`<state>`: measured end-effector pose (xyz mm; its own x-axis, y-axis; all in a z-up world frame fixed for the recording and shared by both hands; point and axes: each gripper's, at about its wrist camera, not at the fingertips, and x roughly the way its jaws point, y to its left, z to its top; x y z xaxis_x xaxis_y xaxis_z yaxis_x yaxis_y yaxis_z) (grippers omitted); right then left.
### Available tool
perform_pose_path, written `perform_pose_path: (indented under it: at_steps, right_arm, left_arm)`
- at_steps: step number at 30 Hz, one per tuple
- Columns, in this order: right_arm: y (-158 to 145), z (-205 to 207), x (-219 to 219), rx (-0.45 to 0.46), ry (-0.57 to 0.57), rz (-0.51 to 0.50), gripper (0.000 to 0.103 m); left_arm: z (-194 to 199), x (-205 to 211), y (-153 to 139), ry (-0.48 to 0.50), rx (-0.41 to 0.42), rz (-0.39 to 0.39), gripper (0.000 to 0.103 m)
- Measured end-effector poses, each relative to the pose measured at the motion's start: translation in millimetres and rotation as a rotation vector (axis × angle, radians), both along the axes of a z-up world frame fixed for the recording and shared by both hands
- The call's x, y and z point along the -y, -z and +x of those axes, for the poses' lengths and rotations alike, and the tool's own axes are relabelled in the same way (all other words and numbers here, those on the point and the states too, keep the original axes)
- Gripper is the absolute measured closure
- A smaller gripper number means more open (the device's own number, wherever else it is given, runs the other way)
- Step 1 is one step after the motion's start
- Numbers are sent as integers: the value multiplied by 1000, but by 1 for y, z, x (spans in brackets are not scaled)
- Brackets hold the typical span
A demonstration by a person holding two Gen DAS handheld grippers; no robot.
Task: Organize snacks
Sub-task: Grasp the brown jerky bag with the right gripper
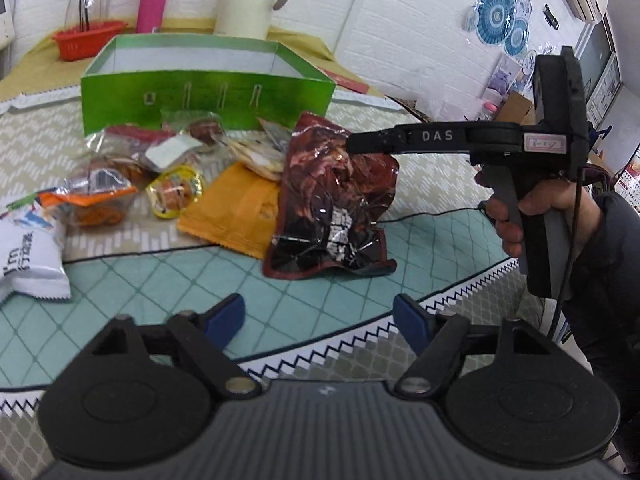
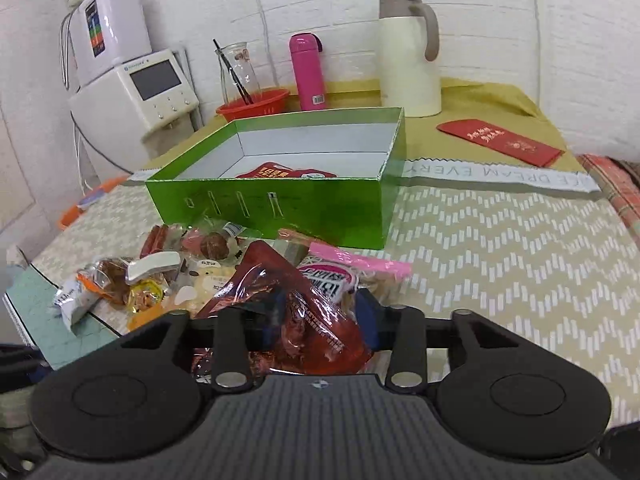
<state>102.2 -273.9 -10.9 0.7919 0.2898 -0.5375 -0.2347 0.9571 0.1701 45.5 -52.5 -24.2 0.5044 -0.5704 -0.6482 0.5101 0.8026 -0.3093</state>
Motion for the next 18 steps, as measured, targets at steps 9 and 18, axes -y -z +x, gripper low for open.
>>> perform_pose_path:
  at_steps: [9, 18]
  right_arm:
    - [16, -76, -1, -54, -14, -12, 63]
    - [21, -89, -11, -71, -56, 40, 48]
  left_arm:
    - [5, 4, 4, -9, -14, -25, 50]
    - [11, -20, -2, -73, -61, -71, 68]
